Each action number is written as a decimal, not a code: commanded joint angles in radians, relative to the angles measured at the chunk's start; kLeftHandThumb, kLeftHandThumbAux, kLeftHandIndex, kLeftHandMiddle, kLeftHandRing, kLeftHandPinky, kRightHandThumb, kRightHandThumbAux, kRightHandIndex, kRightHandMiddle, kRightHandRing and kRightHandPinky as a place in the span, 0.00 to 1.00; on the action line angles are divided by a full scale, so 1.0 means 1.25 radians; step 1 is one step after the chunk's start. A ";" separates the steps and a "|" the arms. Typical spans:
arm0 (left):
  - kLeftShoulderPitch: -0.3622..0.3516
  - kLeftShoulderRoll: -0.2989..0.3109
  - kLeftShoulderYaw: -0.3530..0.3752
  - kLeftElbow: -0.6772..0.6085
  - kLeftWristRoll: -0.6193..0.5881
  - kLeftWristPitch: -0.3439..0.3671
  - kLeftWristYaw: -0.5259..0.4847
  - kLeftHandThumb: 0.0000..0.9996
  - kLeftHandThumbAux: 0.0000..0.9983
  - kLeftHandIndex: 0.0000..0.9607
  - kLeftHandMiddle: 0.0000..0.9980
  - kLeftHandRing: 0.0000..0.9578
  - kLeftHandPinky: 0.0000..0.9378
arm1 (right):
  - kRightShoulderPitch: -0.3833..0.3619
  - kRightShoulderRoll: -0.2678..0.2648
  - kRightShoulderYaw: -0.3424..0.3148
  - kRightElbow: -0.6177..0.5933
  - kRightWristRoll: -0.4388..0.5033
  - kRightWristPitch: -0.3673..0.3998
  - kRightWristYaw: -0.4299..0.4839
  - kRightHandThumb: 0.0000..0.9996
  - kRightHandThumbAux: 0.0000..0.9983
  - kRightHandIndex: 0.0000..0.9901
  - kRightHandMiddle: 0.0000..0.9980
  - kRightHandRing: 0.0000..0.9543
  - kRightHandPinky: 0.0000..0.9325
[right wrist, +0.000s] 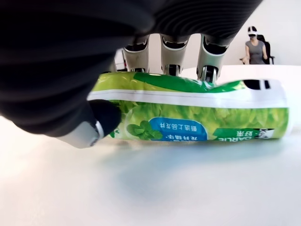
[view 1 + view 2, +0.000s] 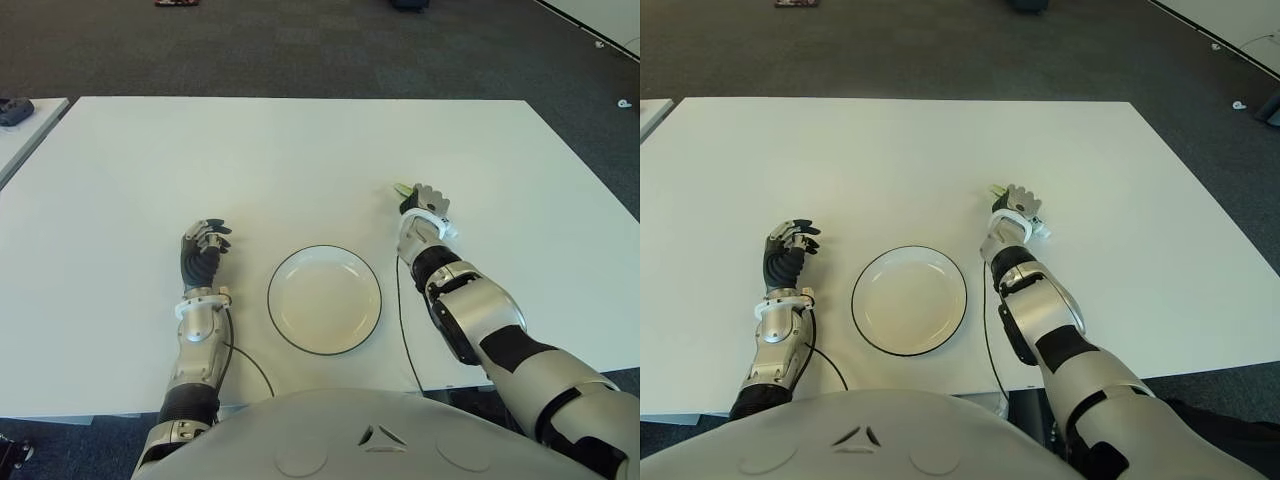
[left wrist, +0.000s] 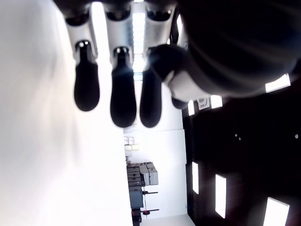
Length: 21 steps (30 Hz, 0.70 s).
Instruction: Put the toothpaste on the table into the plate.
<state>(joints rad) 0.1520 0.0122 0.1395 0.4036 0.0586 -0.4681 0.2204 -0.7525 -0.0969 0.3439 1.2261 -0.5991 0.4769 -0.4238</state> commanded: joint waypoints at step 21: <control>0.011 -0.001 0.011 0.043 -0.003 0.012 0.004 0.84 0.68 0.43 0.49 0.62 0.62 | 0.041 0.022 -0.059 0.020 0.073 -0.025 -0.032 0.69 0.72 0.44 0.80 0.84 0.89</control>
<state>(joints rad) 0.1457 0.0154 0.1481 0.4184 0.0580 -0.4837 0.2204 -0.7503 -0.0920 0.2826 1.2254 -0.5457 0.4380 -0.4911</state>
